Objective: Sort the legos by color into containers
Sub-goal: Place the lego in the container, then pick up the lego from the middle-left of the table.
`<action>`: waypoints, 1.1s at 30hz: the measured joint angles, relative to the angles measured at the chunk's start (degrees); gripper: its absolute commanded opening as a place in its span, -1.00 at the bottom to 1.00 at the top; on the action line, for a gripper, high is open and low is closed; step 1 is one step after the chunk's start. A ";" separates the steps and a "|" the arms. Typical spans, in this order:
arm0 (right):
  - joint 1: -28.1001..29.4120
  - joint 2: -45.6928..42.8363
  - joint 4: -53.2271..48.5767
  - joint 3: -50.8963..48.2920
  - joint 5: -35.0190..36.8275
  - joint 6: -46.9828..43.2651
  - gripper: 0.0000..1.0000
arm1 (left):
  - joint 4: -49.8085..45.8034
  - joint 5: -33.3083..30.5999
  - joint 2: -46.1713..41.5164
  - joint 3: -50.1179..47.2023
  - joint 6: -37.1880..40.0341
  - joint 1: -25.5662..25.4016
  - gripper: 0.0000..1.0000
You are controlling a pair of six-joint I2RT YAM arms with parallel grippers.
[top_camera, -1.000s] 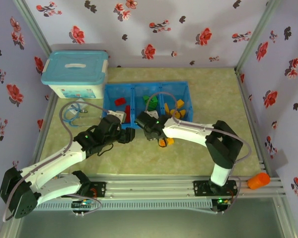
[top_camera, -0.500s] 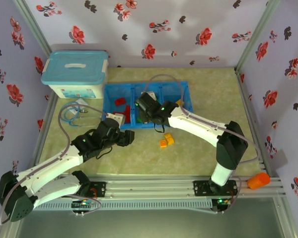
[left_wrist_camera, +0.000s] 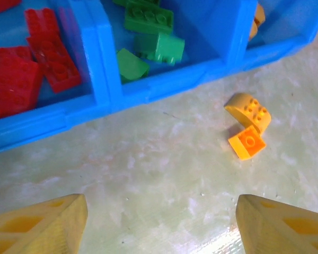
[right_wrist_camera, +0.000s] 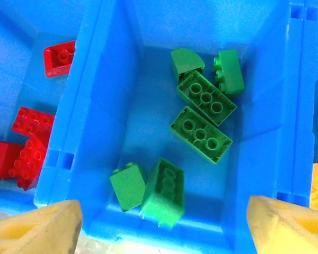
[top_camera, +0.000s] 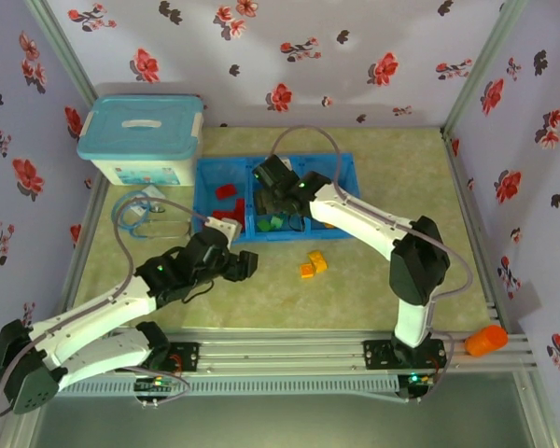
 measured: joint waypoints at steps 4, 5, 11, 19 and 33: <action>0.39 -5.81 0.79 -5.25 0.31 0.07 0.66 | 0.04 0.35 4.13 0.55 1.25 -2.60 0.52; 0.44 -7.78 1.03 -6.88 0.35 0.22 0.67 | 0.20 0.59 5.14 0.81 1.57 -3.10 0.52; 0.42 -21.20 3.58 -16.83 2.27 1.46 0.70 | 2.62 2.97 12.33 3.41 2.73 -5.77 0.55; -0.83 -34.42 5.81 -29.33 4.81 4.57 0.74 | 4.70 5.31 25.92 11.28 4.76 -10.10 0.56; -3.58 -48.17 6.14 -41.46 5.66 8.28 0.80 | 2.82 6.10 43.36 24.68 7.72 -11.28 0.57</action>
